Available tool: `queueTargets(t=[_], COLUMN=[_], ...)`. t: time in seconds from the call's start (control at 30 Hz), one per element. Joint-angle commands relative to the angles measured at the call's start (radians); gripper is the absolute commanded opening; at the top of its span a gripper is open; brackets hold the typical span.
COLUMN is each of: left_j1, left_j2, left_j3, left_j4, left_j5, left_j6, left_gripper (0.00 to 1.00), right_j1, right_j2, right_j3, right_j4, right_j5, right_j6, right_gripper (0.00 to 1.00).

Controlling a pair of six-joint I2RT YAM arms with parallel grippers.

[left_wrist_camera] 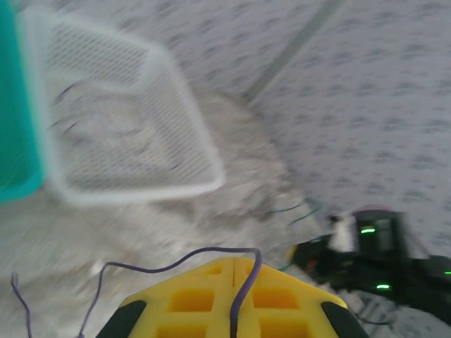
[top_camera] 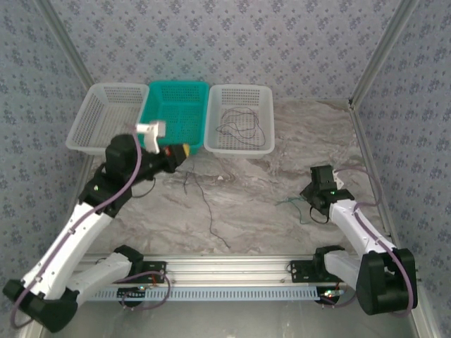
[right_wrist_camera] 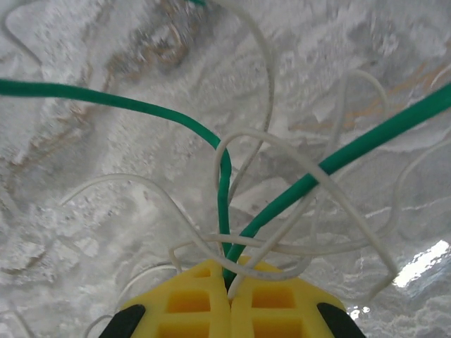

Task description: Untangle the cables

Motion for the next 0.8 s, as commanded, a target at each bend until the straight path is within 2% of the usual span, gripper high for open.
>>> queueTargets(t=[0.0, 0.07, 0.2, 0.3, 0.43, 0.5, 0.53, 0.57, 0.67, 0.77], left_j1=[-0.060, -0.073, -0.072, -0.065, -0.062, -0.060, -0.057, -0.048, 0.005, 0.007], left_j2=[0.118, 0.201, 0.389, 0.553, 0.806, 0.973, 1.064, 1.115, 1.087, 1.118], left_j3=[0.188, 0.311, 0.583, 0.834, 1.296, 1.628, 1.809, 1.900, 1.760, 1.749], left_j4=[0.050, 0.062, 0.035, -0.002, -0.098, -0.168, -0.173, -0.129, 0.143, 0.262], left_j5=[0.047, 0.041, -0.048, -0.049, 0.020, 0.031, 0.031, 0.032, 0.028, -0.007], left_j6=[0.101, 0.137, 0.256, 0.316, 0.342, 0.345, 0.343, 0.334, 0.294, 0.414], left_gripper=[0.00, 0.00, 0.00, 0.00, 0.00, 0.00, 0.00, 0.00, 0.00, 0.00], right_j1=[-0.004, -0.002, -0.002, -0.002, -0.003, -0.001, -0.001, -0.001, 0.002, 0.012], right_j2=[-0.006, -0.021, -0.051, -0.065, -0.071, -0.069, -0.066, -0.064, -0.050, -0.017], right_j3=[0.004, 0.007, 0.011, 0.020, 0.022, 0.024, 0.022, 0.021, 0.024, 0.031], right_j4=[0.045, 0.041, 0.030, 0.015, 0.010, 0.012, 0.017, 0.020, 0.040, 0.066], right_j5=[-0.029, -0.028, -0.027, -0.025, -0.024, -0.026, -0.027, -0.029, -0.040, -0.089], right_j6=[0.018, 0.017, 0.012, 0.001, -0.001, 0.002, 0.006, 0.008, 0.006, -0.018], right_gripper=[0.00, 0.00, 0.00, 0.00, 0.00, 0.00, 0.00, 0.00, 0.00, 0.00])
